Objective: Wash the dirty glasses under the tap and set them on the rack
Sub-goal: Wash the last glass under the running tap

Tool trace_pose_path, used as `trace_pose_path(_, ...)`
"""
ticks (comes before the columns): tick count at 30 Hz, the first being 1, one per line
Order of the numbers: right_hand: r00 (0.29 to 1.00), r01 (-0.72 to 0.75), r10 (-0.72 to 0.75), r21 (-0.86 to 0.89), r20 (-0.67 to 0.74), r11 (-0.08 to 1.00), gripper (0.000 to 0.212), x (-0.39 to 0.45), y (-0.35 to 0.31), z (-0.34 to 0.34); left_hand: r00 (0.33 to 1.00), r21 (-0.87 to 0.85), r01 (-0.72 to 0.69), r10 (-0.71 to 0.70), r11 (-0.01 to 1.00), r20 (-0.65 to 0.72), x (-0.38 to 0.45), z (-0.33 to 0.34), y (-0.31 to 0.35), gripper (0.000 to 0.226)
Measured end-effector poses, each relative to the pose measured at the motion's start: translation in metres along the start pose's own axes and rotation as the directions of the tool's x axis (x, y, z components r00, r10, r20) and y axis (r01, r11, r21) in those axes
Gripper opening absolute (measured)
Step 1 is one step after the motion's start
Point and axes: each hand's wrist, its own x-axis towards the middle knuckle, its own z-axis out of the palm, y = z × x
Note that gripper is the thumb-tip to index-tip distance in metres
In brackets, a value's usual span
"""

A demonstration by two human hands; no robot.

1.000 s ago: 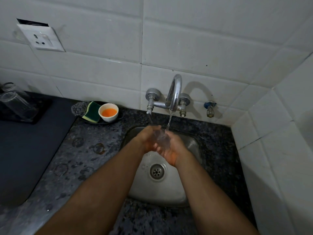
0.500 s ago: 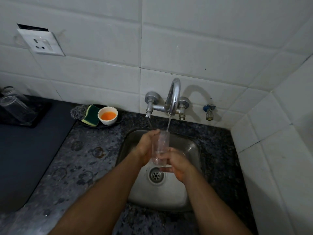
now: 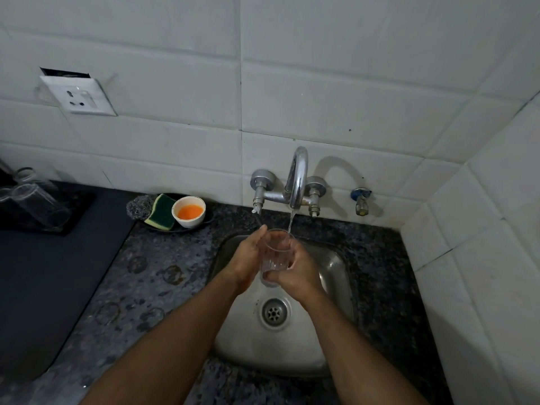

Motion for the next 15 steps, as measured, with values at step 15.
trace_pose_path(15,0.994,0.021,-0.031,-0.098,-0.102,0.995,0.062,0.013,0.0,-0.001,0.902,0.965,0.154,0.368,0.213,-0.225,0.07,-0.009,0.06,0.041)
